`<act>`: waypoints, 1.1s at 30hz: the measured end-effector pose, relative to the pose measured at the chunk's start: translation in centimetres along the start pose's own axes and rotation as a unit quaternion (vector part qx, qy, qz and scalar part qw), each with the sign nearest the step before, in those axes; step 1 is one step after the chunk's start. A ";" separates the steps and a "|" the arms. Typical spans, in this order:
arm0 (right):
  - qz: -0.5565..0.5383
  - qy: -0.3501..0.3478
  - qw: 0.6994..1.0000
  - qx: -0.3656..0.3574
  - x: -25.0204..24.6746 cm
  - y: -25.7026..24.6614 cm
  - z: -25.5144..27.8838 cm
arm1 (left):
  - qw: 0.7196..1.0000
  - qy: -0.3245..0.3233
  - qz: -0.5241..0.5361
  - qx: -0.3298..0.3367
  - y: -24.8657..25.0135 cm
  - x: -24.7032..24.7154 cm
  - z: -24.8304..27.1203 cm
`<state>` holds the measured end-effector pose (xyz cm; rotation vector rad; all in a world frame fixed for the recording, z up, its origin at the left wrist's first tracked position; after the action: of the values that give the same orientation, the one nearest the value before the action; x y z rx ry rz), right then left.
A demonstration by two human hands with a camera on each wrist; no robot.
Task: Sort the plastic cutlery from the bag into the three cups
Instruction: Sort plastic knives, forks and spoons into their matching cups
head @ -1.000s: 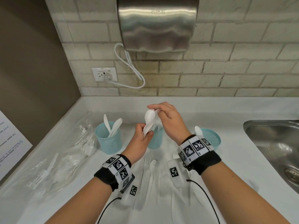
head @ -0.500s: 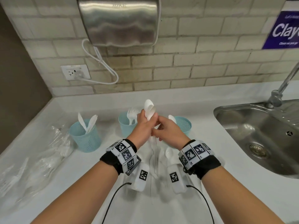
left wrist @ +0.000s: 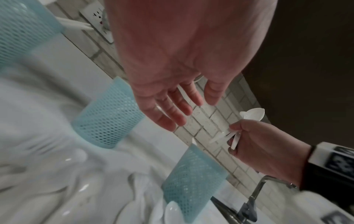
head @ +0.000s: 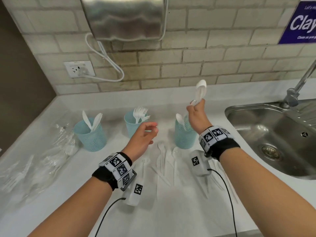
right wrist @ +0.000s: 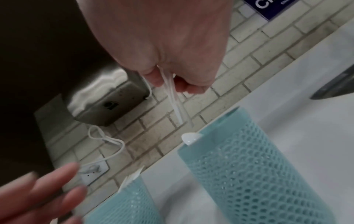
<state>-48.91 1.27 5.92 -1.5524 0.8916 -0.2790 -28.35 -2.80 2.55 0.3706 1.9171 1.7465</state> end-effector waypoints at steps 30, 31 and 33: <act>0.187 -0.062 0.980 0.020 2.3 0.7 7.2 | 0.883 -0.029 -0.381 -0.272 -7.3 -5.0 4.7; 0.246 -0.125 0.960 0.049 3.0 1.5 8.3 | 0.889 -0.030 -0.368 -0.271 -7.2 -5.0 4.7; 0.340 -0.221 0.907 0.112 4.0 3.5 10.0 | 0.898 -0.034 -0.346 -0.268 -7.2 -4.9 4.7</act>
<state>-41.10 6.21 -0.65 -0.9530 0.9356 0.4471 -20.78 -2.36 -3.79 -0.4072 1.2047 1.6195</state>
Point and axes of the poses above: each hand's wrist, its own z-axis away from the middle knuckle, its own x-axis out of the palm, y = z × x, the point moved 1 cm from there along -z, towards the middle knuckle, and after that the axes turned 2 degrees about y, right-handed, at the moved point
